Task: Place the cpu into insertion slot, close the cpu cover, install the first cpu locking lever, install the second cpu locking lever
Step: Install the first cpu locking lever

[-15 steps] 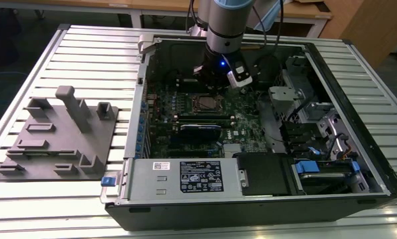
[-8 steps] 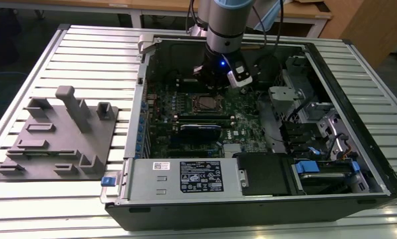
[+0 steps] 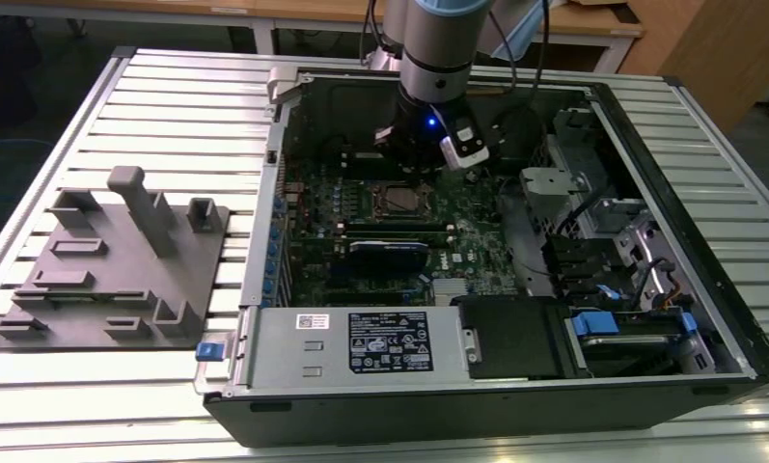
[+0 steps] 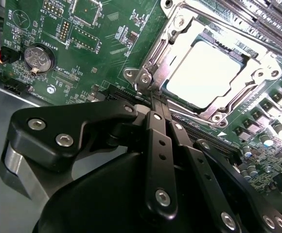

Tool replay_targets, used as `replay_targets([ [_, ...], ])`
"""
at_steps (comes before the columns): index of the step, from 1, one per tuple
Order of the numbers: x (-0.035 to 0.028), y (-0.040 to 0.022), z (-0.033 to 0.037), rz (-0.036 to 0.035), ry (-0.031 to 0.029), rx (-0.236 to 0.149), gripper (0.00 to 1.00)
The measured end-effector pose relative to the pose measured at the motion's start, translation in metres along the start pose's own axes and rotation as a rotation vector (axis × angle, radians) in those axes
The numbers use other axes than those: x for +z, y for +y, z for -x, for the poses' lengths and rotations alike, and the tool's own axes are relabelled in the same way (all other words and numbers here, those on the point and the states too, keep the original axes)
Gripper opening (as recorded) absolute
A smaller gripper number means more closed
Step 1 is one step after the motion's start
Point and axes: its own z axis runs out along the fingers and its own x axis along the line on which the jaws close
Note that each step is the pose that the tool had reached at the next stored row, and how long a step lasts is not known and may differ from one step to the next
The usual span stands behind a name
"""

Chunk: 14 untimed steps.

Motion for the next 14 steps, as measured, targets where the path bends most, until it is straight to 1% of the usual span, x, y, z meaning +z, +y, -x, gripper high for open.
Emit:
replay_targets([
  [3,0.0008,0.0,0.0001,-0.0074,0.0,0.0,0.11],
  [10,0.0027,0.0004,0.0001,-0.0163,-0.0001,0.0,0.11],
  [14,0.0036,0.0005,0.0001,-0.019,-0.0001,-0.001,0.11],
])
